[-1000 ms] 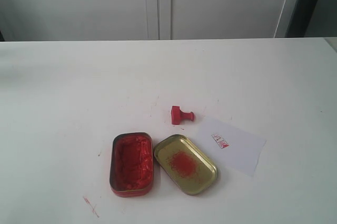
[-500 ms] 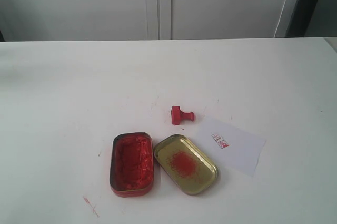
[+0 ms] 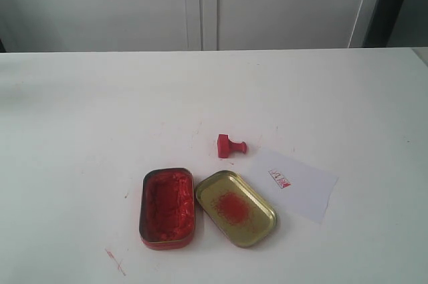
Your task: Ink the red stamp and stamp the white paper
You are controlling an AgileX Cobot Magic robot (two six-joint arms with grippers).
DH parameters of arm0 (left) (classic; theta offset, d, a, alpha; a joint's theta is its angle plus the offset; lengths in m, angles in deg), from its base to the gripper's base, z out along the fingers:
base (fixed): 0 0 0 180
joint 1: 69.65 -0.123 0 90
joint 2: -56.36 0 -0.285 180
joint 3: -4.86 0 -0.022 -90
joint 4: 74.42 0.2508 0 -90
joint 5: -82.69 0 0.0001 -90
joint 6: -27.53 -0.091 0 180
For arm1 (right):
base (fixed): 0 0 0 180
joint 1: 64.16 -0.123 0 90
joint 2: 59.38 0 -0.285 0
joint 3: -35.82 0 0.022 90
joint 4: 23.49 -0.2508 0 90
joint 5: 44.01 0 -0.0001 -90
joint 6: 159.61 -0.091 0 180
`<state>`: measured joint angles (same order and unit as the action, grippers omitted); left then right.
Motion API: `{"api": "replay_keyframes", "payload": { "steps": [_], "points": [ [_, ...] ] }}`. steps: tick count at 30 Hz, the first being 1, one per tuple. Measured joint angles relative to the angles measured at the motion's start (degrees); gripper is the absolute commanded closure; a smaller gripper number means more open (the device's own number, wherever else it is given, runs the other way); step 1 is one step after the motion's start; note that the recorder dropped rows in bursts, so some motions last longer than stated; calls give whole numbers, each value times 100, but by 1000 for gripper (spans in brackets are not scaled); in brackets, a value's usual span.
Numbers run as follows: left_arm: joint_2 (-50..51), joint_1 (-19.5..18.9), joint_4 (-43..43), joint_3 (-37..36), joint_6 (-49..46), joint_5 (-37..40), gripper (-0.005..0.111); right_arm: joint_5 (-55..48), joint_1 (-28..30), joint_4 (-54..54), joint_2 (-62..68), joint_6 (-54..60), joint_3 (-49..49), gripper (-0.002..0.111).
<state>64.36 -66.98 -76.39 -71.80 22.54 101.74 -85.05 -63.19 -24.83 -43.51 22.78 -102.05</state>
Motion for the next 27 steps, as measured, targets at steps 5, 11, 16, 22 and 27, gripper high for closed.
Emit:
{"api": "replay_keyframes", "payload": {
  "steps": [5,11,16,22,27],
  "points": [
    [0,0,0,0,0,0,107,0,0,0,-471,-69,385,108],
    [0,0,0,0,0,0,107,0,0,0,-775,-82,832,108],
    [0,0,0,0,0,0,107,239,0,0,-781,-82,1140,108],
    [0,0,0,0,0,0,107,706,0,0,-781,-82,1484,108],
    [0,0,0,0,0,0,107,981,0,0,-781,-82,1789,108]
  ]
}}
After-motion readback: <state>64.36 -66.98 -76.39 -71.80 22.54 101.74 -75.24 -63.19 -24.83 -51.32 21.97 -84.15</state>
